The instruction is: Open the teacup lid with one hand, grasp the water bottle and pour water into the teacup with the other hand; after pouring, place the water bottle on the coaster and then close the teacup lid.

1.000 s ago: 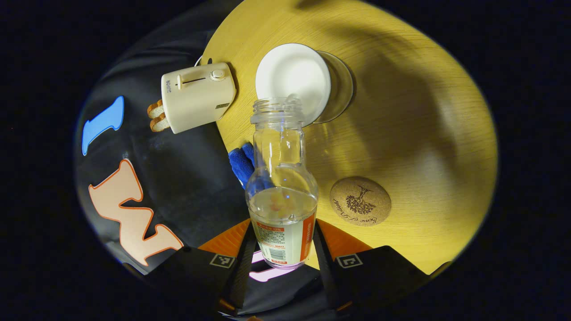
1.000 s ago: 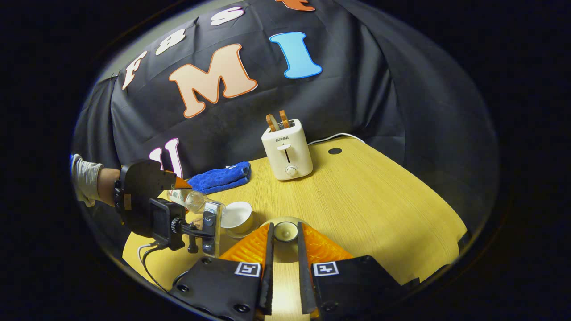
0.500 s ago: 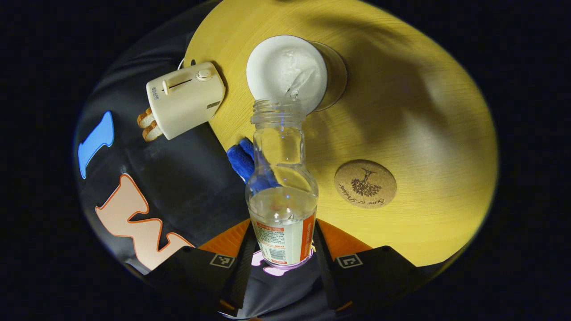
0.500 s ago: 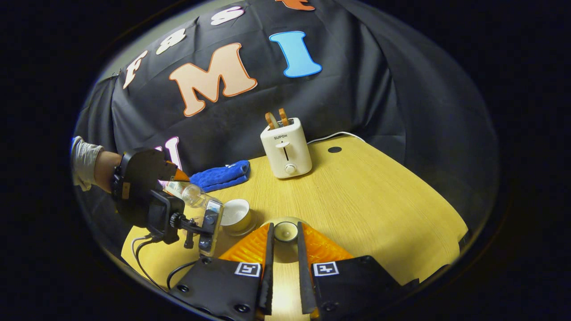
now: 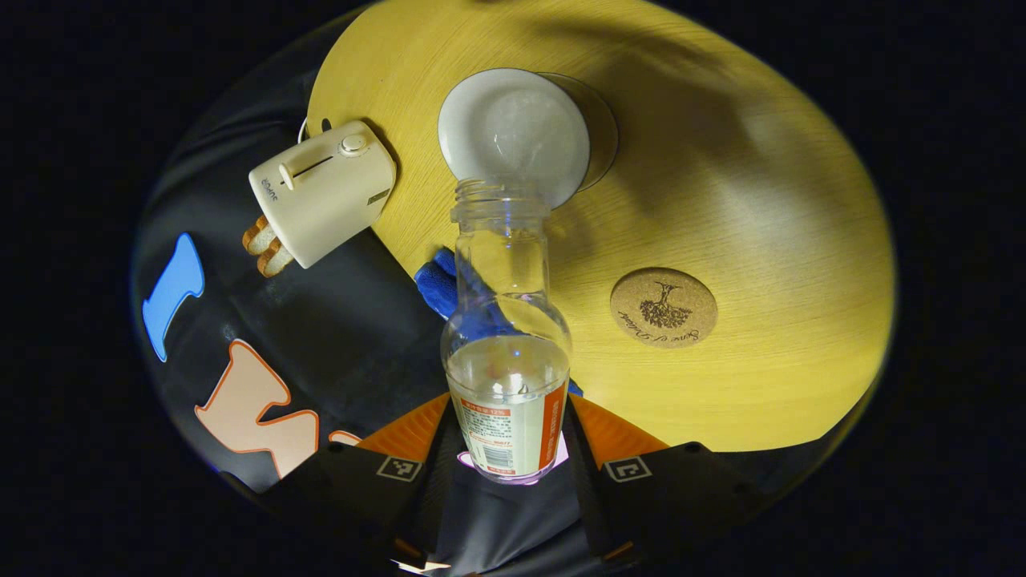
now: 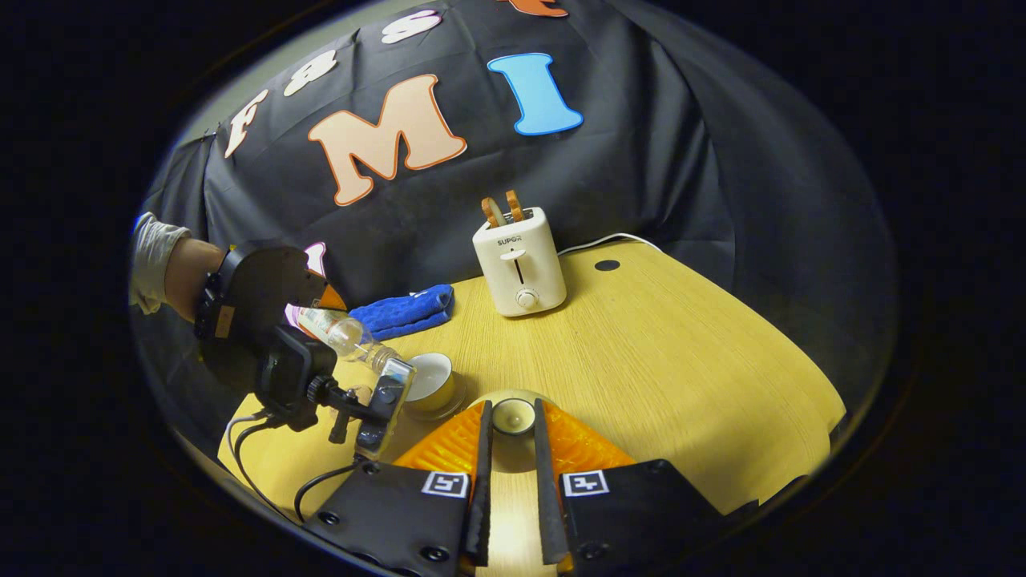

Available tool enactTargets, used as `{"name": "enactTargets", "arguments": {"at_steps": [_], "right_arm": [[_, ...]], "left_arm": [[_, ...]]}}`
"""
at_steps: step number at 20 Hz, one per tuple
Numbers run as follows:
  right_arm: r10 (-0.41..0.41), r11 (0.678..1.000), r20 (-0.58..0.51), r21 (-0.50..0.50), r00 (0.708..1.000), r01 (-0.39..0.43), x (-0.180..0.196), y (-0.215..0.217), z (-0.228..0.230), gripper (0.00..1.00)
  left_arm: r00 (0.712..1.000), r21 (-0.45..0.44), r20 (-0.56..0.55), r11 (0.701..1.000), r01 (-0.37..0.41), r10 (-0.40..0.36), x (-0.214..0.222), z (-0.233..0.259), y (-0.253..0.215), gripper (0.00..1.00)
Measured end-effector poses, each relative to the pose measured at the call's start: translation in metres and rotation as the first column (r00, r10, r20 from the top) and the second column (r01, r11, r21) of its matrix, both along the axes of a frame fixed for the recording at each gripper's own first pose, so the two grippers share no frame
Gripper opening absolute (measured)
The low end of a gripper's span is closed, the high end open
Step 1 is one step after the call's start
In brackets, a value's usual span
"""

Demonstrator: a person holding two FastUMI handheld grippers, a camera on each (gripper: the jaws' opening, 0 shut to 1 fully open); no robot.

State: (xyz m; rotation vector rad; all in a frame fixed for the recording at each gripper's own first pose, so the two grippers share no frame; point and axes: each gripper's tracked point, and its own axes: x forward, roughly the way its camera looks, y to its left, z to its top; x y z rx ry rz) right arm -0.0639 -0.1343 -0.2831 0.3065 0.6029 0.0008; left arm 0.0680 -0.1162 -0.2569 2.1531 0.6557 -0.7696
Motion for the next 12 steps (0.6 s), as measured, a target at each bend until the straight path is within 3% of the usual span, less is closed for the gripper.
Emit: {"name": "enactTargets", "arguments": {"at_steps": [3, 5, 9, 10, 12], "right_arm": [[0.0, 1.0, 0.001, 0.001, 1.0, 0.0, 0.001, -0.002, -0.001, 0.31], [0.001, 1.0, 0.002, -0.001, 1.0, -0.001, -0.001, -0.005, 0.001, 0.26], [0.016, 1.0, -0.011, -0.019, 1.0, -0.016, -0.001, -0.008, 0.002, 0.26], [0.03, 0.999, -0.014, -0.031, 0.999, -0.031, 0.0, -0.007, 0.005, 0.26], [0.055, 0.997, -0.024, -0.045, 0.998, -0.056, 0.003, -0.002, 0.01, 0.28]], "left_arm": [[1.0, 0.022, 0.005, 1.0, 0.017, -0.017, 0.002, 0.004, -0.004, 0.67], [1.0, 0.01, -0.003, 1.0, 0.014, -0.014, 0.001, 0.002, -0.007, 0.67], [0.992, -0.143, -0.064, 0.983, -0.115, 0.107, -0.016, -0.021, -0.006, 0.66], [0.987, -0.198, -0.084, 0.968, -0.151, 0.137, -0.021, -0.027, -0.007, 0.68], [0.959, -0.38, -0.149, 0.881, -0.282, 0.242, -0.037, -0.043, -0.01, 0.67]]}}
